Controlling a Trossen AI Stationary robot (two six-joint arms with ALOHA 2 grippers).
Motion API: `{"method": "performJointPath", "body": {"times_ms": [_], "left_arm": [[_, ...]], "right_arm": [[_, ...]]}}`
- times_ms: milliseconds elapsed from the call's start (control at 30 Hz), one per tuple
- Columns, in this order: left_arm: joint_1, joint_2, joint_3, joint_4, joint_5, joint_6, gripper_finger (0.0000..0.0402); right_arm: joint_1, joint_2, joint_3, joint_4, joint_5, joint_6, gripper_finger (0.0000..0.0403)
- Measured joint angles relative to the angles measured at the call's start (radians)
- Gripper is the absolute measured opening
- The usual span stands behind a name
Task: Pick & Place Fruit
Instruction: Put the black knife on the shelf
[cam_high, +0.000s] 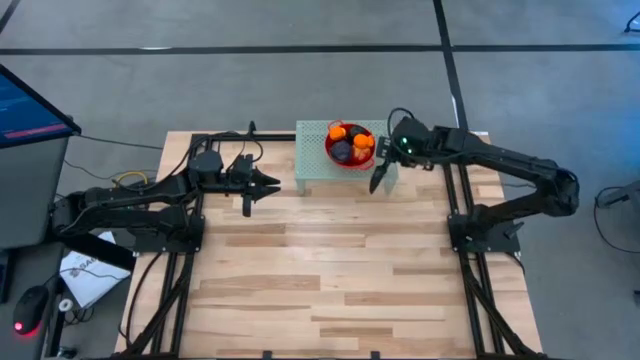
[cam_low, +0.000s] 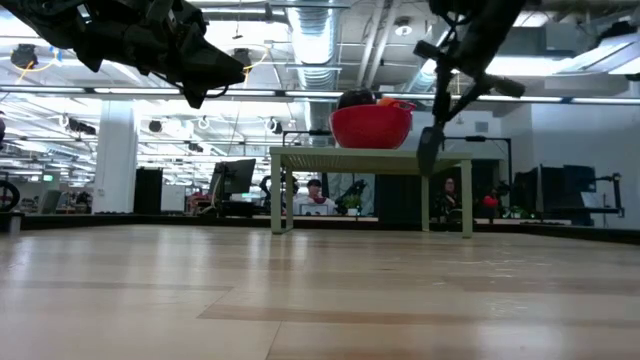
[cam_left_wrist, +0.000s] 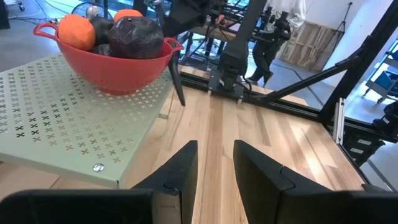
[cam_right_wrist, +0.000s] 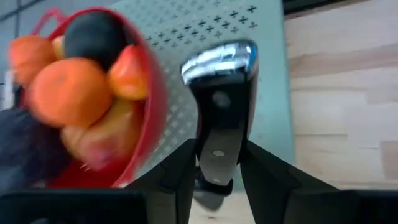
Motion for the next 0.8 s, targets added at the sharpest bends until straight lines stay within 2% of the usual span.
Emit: {"method": "performJointPath", "body": {"times_ms": [133, 367, 600, 800], "left_arm": [[0.0, 0.0, 0.0, 0.0, 0.0, 0.0, 0.0097], [0.0, 0.0, 0.0, 0.0, 0.0, 0.0, 0.0097], [0.0, 0.0, 0.0, 0.001, 0.0, -0.002, 0.0097], [0.0, 0.0, 0.0, 0.001, 0.0, -0.009, 0.0097]], "right_arm": [[-0.086, 0.009, -0.002, 0.027, -0.052, -0.06, 0.0116], [-0.198, 0.017, 0.0, 0.137, -0.066, -0.112, 0.0109], [-0.232, 0.148, 0.0, 0.18, -0.096, -0.128, 0.0112], [-0.245, 0.242, 0.0, 0.318, -0.112, -0.128, 0.0112]]}}
